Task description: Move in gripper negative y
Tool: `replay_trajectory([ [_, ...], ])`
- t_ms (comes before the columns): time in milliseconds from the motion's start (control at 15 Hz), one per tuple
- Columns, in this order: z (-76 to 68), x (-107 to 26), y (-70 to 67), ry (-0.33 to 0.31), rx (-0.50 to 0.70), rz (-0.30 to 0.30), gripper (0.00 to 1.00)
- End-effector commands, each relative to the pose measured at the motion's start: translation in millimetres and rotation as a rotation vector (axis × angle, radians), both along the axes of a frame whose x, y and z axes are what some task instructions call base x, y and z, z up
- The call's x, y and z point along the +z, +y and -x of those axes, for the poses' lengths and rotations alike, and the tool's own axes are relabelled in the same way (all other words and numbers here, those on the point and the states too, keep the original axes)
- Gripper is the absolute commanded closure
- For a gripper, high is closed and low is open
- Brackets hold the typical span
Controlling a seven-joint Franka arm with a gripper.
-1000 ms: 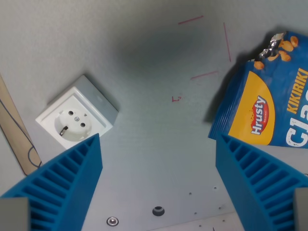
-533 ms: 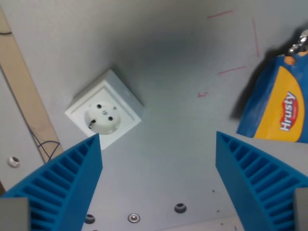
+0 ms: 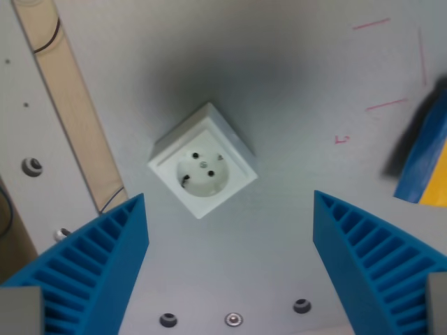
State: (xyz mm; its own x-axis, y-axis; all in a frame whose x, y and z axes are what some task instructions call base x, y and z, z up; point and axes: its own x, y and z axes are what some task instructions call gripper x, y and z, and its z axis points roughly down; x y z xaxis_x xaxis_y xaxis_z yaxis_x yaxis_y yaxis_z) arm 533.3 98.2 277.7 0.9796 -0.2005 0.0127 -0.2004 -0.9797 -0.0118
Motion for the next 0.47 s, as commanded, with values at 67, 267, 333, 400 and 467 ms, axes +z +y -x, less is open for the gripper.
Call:
replay_trajectory([
  [67,-10.7,0.1,14.3,0.024,-0.02,0.013,0.0],
  [267,-14.0,0.0,28.9,0.024,-0.02,0.013,0.0],
  [333,-15.1,0.0,33.8,0.024,-0.02,0.013,0.0],
  [400,-16.2,-0.1,38.7,0.024,-0.02,0.013,0.0],
  [467,-17.3,-0.1,43.6,0.024,-0.02,0.013,0.0],
])
